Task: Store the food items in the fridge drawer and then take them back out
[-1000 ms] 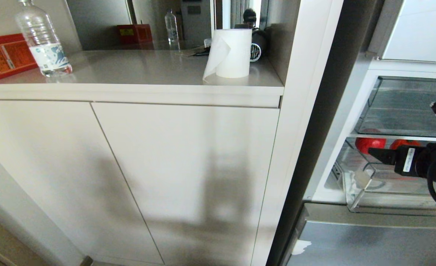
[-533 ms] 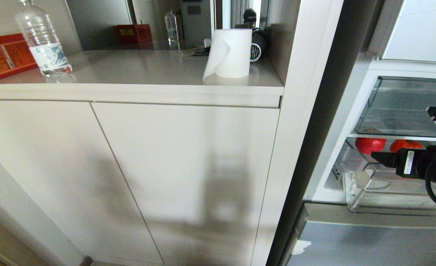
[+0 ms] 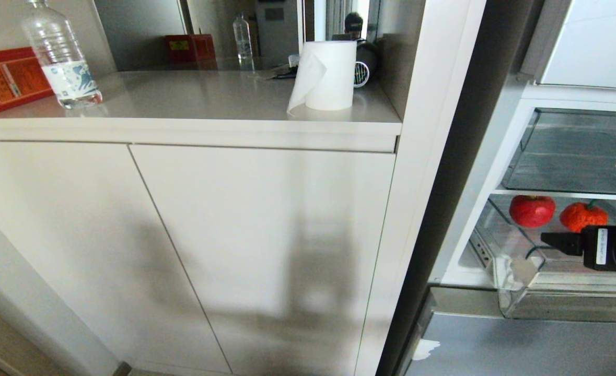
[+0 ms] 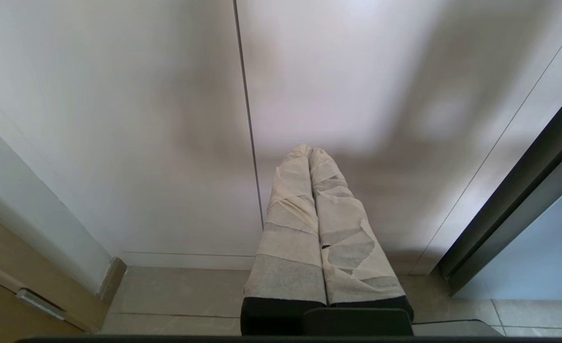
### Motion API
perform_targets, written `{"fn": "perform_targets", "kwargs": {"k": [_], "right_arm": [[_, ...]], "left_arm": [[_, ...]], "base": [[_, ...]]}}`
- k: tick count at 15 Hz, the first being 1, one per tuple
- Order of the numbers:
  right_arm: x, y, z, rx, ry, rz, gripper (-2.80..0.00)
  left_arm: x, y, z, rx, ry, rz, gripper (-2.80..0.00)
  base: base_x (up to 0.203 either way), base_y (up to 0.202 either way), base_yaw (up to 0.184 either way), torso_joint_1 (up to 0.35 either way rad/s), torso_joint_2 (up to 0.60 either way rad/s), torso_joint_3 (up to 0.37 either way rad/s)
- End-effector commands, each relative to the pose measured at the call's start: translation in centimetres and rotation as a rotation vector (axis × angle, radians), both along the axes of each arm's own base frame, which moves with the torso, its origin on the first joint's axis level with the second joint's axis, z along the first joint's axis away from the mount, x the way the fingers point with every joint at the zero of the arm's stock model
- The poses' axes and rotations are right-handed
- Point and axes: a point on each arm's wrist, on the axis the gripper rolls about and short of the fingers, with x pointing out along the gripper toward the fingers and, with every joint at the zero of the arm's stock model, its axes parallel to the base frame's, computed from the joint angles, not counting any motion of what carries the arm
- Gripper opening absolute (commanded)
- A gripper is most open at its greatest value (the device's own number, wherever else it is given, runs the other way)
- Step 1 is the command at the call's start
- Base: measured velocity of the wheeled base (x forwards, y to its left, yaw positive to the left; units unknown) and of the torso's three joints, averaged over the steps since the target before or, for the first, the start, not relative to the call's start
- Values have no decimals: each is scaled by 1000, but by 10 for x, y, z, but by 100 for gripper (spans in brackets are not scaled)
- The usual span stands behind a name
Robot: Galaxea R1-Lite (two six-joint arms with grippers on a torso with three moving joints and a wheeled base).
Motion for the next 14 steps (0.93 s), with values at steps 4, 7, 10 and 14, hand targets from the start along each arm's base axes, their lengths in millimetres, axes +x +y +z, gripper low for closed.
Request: {"fn": "perform_targets", "kwargs": {"k": [4,7,10,14], "right_arm": [[-32,-3,6,-2,37,-5,0],[-49,-4,9,0,30,-5,0],[-64,-5,14,2,25,-6,0],[-47,-4,18,16,-33,-8,0]], "left_arm": [[0,0,0,0,1,0,-280],[0,0,0,0,1,0,-280],[0,0,0,0,1,0,-280],[0,0,0,0,1,0,-280]], "base": [[0,0,0,0,0,0],[0,0,0,0,0,0],[0,0,0,0,0,0],[0,0,0,0,0,0]]}}
